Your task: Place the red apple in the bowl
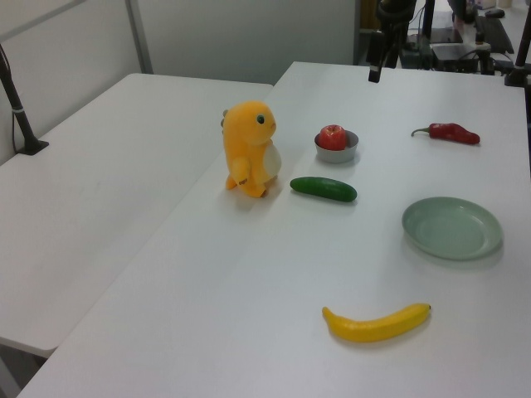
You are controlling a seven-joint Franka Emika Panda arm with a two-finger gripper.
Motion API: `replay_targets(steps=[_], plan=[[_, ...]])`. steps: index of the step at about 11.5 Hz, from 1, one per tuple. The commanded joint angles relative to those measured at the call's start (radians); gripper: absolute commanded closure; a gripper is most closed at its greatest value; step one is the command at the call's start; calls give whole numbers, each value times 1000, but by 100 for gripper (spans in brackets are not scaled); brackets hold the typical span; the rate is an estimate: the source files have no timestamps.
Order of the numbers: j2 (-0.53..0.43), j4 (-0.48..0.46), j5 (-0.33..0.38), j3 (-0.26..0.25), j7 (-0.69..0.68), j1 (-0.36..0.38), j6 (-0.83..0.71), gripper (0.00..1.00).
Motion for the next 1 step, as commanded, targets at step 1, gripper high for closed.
replay_targets(steps=[1], plan=[[-13, -19, 2, 12, -26, -8, -21, 0]])
